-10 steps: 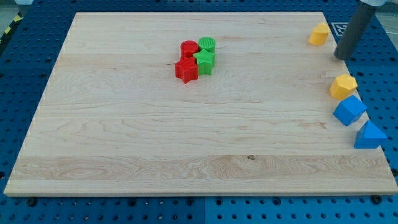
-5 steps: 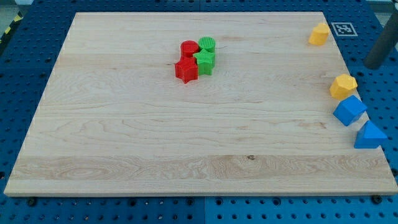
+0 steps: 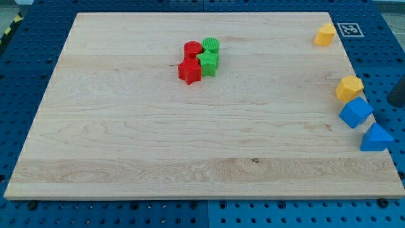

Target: Place the blue triangle left to the blue cube

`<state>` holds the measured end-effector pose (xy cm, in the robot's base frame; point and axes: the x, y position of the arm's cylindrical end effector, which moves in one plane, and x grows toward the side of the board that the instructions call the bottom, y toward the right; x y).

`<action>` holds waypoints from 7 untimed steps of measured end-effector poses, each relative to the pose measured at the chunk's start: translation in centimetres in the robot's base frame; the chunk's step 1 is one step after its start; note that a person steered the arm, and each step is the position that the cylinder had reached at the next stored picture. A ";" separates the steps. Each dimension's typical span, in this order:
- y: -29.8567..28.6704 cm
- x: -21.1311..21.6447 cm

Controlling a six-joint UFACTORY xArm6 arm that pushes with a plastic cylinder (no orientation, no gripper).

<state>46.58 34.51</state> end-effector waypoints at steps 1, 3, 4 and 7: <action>0.0 2.7; 0.0 8.1; 0.0 8.1; -0.7 8.9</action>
<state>55.52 33.78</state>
